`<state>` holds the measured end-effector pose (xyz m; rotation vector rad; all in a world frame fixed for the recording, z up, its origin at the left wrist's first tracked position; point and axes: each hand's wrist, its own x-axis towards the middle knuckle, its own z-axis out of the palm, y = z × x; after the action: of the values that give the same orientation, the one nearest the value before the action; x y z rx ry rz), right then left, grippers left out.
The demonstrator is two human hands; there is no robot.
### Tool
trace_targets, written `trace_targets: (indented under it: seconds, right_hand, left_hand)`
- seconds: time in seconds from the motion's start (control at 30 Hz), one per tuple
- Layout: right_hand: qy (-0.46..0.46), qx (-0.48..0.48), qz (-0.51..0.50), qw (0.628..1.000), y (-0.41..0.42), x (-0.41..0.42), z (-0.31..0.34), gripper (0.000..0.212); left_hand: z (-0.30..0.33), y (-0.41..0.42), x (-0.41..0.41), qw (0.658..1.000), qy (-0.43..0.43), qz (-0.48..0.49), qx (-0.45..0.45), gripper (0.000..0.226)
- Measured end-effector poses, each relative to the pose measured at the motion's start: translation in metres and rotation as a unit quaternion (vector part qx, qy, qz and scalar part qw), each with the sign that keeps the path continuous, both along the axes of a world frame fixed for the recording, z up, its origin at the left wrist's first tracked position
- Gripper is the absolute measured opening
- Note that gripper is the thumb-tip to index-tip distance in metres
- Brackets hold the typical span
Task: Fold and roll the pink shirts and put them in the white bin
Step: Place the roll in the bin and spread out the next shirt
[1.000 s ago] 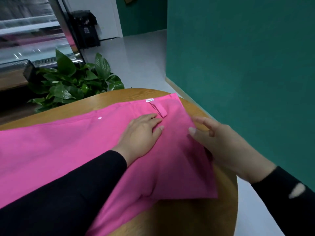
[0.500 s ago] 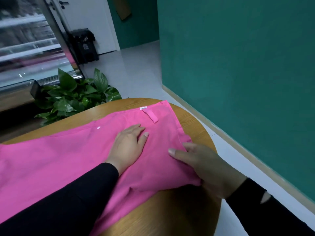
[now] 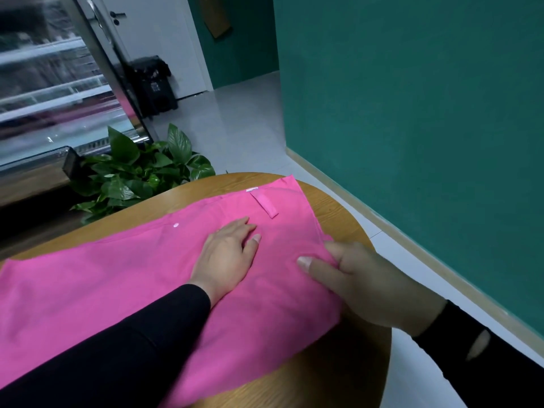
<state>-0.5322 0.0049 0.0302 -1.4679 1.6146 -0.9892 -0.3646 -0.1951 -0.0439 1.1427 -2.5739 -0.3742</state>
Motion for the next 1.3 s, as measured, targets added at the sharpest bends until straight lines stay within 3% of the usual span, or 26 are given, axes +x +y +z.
trace_targets:
  seconds: [0.07,0.17,0.23,0.3,0.37,0.43,0.6,0.73,0.87,0.97,1.13,1.23,1.3]
  right_hand:
    - [-0.015,0.045,-0.034,0.998,0.005,-0.008,-0.003,0.05]
    - [-0.008,0.178,0.004,0.984,0.02,-0.022,-0.005,0.071]
    - [0.021,0.236,0.063,0.969,0.032,-0.029,-0.002,0.057]
    - [0.016,0.21,0.098,0.973,0.039,-0.029,0.001,0.032]
    - [-0.052,0.151,0.05,0.986,0.043,-0.026,0.006,0.021]
    - [-0.105,0.137,0.005,0.985,0.041,-0.025,0.006,0.025]
    - [0.148,0.169,-0.122,0.967,0.028,-0.029,0.0,0.051]
    - [0.119,0.094,-0.194,0.969,0.01,-0.029,0.013,0.04]
    - [0.244,0.081,-0.165,0.952,-0.019,-0.022,0.01,0.032]
    - [0.232,0.02,-0.133,0.963,-0.046,0.003,0.007,0.03]
    - [0.353,0.077,-0.09,0.928,-0.064,0.037,-0.051,0.042]
    - [0.405,0.042,-0.124,0.905,-0.049,0.046,-0.076,0.059]
    - [0.412,0.011,-0.14,0.9,-0.041,0.049,-0.08,0.058]
  left_hand:
    - [0.001,0.001,-0.001,1.0,-0.013,0.003,-0.005,0.048]
    - [0.0,0.001,-0.002,1.0,-0.028,0.005,-0.007,0.05]
    - [0.001,0.002,-0.002,0.999,-0.03,0.003,-0.009,0.051]
    - [0.002,0.002,-0.002,0.999,-0.033,0.004,-0.012,0.052]
    - [0.002,0.003,-0.002,0.999,-0.036,0.004,-0.011,0.052]
    - [0.003,0.004,-0.002,0.999,-0.038,0.005,-0.01,0.052]
    - [0.003,0.004,-0.002,0.999,-0.05,0.0,-0.013,0.054]
    - [0.003,0.003,-0.003,0.997,-0.073,-0.002,-0.014,0.059]
    - [0.003,0.003,-0.007,0.995,-0.102,-0.001,-0.01,0.063]
    - [0.005,0.003,-0.009,0.993,-0.121,0.003,0.006,0.064]
    - [0.024,-0.013,-0.02,0.993,-0.102,0.023,0.052,0.045]
    - [0.049,-0.042,-0.045,0.999,-0.026,0.031,-0.012,0.035]
    - [0.065,-0.06,-0.067,0.998,-0.035,0.011,-0.043,0.042]
